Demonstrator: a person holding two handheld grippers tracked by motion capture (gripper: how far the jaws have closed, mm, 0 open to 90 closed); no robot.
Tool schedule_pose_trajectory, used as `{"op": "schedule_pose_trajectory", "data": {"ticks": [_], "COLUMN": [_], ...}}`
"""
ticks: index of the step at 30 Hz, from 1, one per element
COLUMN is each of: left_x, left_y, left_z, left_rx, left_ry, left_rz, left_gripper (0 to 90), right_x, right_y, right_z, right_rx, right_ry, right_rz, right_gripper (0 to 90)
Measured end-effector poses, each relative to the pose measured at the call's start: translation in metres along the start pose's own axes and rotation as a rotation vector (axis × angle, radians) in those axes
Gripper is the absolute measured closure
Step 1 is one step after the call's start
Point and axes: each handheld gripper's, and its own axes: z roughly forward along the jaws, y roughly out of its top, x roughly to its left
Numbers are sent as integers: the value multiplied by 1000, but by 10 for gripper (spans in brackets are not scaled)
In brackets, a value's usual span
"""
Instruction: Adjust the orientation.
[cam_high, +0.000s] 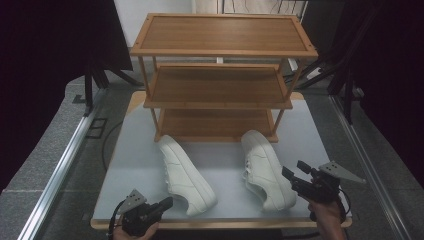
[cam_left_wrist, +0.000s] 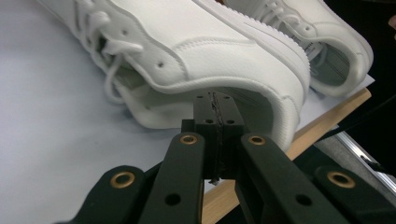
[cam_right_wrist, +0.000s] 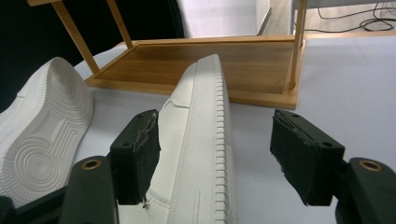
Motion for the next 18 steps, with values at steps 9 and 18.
{"op": "schedule_pose_trajectory", "data": {"ticks": [9, 18], "left_x": [-3, -5], "left_y": [-1, 6], "left_z": [10, 17], "left_rx": [16, 20], "left_ry": [1, -1], "left_rz": [-1, 5], "left_gripper": [896, 896], "right_x": [-2, -4], "right_y": [1, 0], "right_z": [-1, -2], "right_rx": [1, -2], "right_ry": [0, -5], "right_rz": [7, 12], "right_gripper": [327, 327]}}
